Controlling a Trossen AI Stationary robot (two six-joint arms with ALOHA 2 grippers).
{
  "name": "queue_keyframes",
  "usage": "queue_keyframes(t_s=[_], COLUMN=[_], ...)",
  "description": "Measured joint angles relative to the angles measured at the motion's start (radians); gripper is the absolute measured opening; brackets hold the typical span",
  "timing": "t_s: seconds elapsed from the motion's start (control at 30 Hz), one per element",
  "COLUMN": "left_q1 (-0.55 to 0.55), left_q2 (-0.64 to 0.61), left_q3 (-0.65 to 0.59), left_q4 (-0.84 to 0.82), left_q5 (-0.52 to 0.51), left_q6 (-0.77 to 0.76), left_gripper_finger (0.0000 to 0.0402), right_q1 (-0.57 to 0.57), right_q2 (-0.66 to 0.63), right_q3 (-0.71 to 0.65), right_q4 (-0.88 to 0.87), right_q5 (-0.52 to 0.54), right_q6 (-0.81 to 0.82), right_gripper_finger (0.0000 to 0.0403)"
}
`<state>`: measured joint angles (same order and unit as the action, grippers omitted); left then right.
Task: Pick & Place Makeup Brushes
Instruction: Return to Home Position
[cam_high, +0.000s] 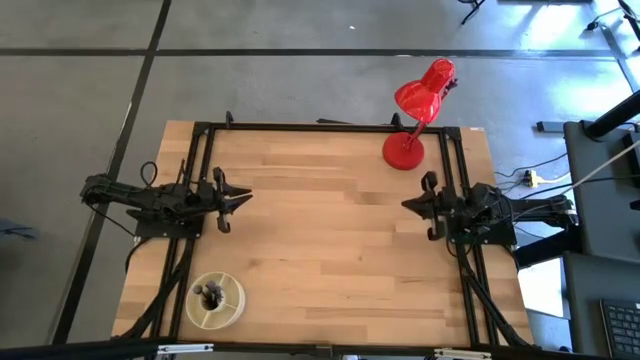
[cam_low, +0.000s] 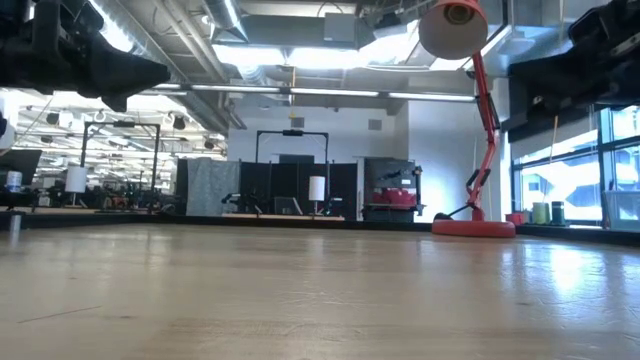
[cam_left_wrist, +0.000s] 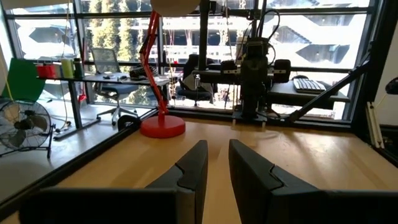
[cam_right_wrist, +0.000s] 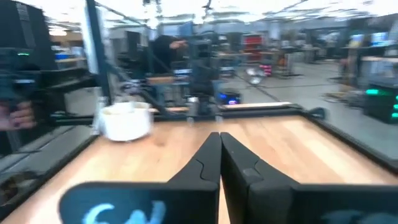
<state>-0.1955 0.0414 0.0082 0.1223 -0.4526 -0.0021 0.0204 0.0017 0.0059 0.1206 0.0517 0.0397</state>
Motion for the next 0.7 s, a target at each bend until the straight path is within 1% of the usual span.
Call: queue_keyframes(t_s=[0.07, 0.13, 0.37, 0.43, 0.7], left_q1=[0.000, 0.000, 0.000, 0.000, 0.000], left_q2=[0.000, 0.000, 0.000, 0.000, 0.000], left_q3=[0.000, 0.000, 0.000, 0.000, 0.000], left_q4=[0.000, 0.000, 0.000, 0.000, 0.000], left_q5=[0.000, 0.000, 0.000, 0.000, 0.001], left_q6=[0.000, -0.002, -0.004, -0.003, -0.003], left_gripper_finger=[0.0061, 0.0061, 0.0061, 0.0061, 0.0061], right_q1=[0.000, 0.000, 0.000, 0.000, 0.000], right_q2=[0.000, 0.000, 0.000, 0.000, 0.002], right_q3=[0.000, 0.000, 0.000, 0.000, 0.001], right_q4=[0.002, 0.001, 0.012, 0.033, 0.008], right_q5=[0.030, 0.035, 0.035, 0.035, 0.035], right_q6=[0.003, 0.005, 0.013, 0.011, 0.005], right_gripper_finger=[0.0006, 0.0008, 0.0017, 0.0016, 0.0012])
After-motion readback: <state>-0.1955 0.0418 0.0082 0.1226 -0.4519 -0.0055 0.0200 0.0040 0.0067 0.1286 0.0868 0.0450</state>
